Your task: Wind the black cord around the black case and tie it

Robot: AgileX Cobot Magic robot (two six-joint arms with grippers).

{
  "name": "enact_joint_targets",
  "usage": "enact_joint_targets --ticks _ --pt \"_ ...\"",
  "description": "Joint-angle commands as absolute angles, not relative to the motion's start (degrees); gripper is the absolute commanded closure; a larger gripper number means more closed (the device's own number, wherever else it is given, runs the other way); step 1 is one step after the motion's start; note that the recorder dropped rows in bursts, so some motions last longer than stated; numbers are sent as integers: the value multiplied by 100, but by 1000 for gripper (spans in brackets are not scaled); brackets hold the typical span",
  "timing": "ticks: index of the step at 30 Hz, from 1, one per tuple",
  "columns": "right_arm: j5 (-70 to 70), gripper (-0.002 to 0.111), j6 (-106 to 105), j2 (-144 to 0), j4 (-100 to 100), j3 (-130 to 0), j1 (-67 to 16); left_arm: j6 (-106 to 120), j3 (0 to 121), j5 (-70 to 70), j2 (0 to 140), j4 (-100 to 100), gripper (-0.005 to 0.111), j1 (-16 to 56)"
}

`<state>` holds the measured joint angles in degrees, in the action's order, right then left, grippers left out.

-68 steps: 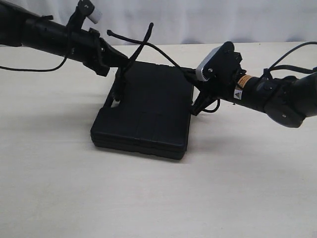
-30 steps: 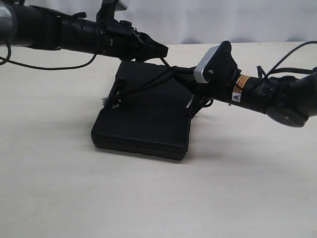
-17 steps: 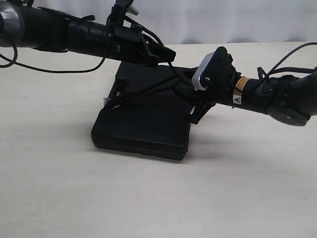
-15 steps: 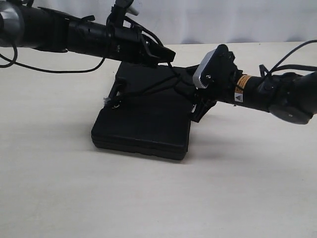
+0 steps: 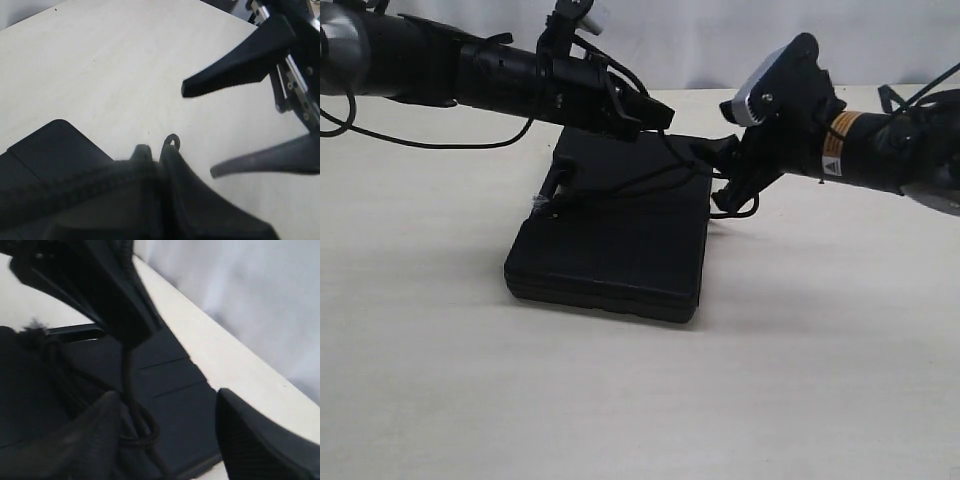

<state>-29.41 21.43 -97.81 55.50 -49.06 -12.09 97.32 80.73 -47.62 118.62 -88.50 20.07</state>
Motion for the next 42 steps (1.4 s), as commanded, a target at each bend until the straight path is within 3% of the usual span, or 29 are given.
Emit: enact_joint_targets --ticks 1,12,14,19,23,30,42 --pt "-3211 54 3311 -10059 6815 -5209 -1213 9765 8080 -4904 11842 -8895 107 2020" --pt "-3494 56 3522 -10944 6453 -5737 -1213 9896 8080 -5090 11842 -8903 107 2020" --pt "-3275 66 3522 -11060 6240 -5799 -1213 9999 8080 -5311 11842 -8903 107 2020" --pt "-3073 104 3476 -11082 6211 -5837 -1213 10361 8080 -5620 11842 -8788 107 2020" --pt "-3124 104 3517 -10974 6211 -5837 -1213 10377 8080 -5394 11842 -8681 94 2020" --pt "-2465 104 3559 -10784 5919 -5837 -1198 10485 8080 -5253 11842 -8249 44 1998" --pt "-3072 104 4305 -10784 6139 -5826 -1120 10389 8080 -3890 11842 -6407 42 2266"
